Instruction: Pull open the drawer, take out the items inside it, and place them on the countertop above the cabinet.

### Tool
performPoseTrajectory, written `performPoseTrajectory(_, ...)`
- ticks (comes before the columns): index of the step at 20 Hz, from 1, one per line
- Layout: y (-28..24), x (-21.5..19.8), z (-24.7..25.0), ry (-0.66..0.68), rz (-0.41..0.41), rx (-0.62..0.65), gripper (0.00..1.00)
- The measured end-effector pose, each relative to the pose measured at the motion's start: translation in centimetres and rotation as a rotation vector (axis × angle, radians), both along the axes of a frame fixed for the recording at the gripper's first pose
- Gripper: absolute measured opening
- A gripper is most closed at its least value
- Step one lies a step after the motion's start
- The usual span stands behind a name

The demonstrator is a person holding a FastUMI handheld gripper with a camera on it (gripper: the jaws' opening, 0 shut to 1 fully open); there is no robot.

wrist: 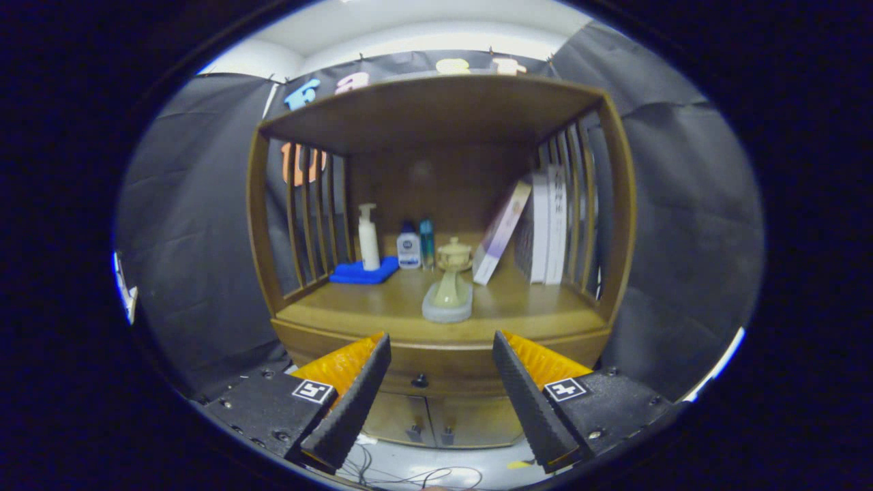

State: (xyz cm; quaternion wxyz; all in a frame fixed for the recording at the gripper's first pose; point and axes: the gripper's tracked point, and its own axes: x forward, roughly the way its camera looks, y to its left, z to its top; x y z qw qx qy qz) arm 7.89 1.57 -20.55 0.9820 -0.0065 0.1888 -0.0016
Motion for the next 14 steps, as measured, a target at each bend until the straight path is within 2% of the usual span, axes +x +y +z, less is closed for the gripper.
performPoseTrajectory(4, -0.1, -3.3, 8.5, -0.105, 0.032, -0.029, 0.98)
performPoseTrajectory(9, -0.7, -8.2, 17.0, -0.201, 0.059, 0.028, 0.98)
performPoseTrajectory(14, -2.7, -11.5, 20.3, -0.296, 0.043, -0.043, 0.98)
